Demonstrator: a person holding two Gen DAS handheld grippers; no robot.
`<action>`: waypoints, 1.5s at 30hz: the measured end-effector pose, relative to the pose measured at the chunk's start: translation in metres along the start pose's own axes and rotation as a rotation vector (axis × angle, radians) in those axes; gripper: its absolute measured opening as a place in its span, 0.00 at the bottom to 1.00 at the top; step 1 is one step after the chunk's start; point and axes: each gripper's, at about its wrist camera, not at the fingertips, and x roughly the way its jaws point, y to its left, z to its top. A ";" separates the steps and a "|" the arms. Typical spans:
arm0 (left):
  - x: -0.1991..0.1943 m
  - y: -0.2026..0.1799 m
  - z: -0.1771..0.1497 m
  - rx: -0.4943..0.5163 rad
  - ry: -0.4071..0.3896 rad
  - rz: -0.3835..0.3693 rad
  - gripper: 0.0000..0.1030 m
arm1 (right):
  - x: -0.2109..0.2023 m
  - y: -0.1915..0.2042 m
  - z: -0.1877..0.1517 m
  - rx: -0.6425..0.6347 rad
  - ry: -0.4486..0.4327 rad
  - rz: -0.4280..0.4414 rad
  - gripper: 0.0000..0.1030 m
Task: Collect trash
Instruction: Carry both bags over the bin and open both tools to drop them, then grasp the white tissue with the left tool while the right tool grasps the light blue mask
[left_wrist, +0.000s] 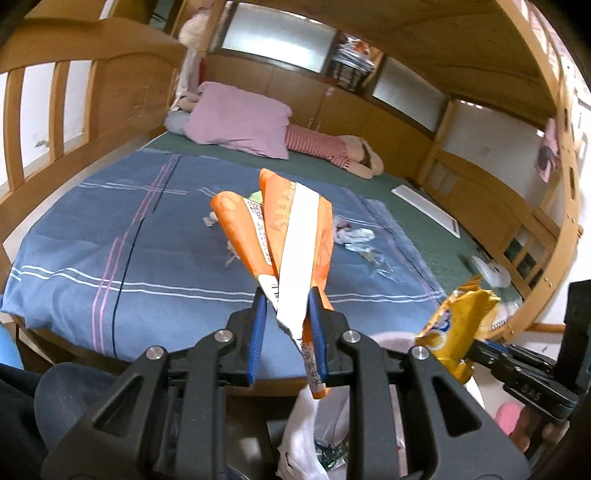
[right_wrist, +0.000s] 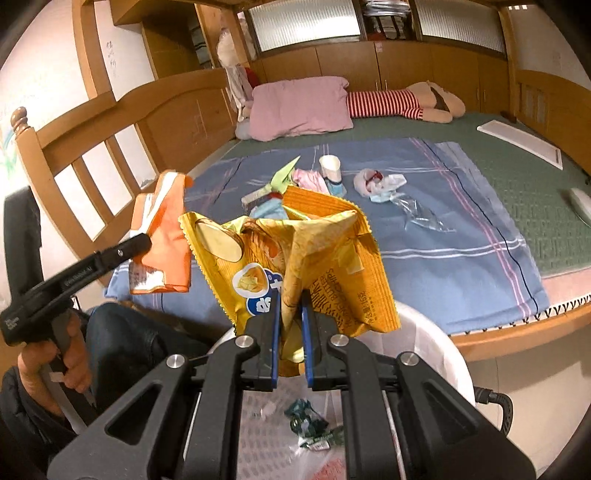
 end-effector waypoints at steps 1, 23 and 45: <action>-0.001 -0.001 -0.001 0.004 0.002 -0.008 0.23 | -0.001 -0.001 -0.002 -0.001 0.003 -0.003 0.11; 0.021 -0.075 -0.053 0.242 0.289 -0.382 0.29 | -0.050 -0.048 -0.004 0.181 -0.151 -0.054 0.58; 0.102 0.087 0.017 -0.186 0.234 0.082 0.80 | 0.053 -0.035 0.053 0.191 0.022 0.000 0.63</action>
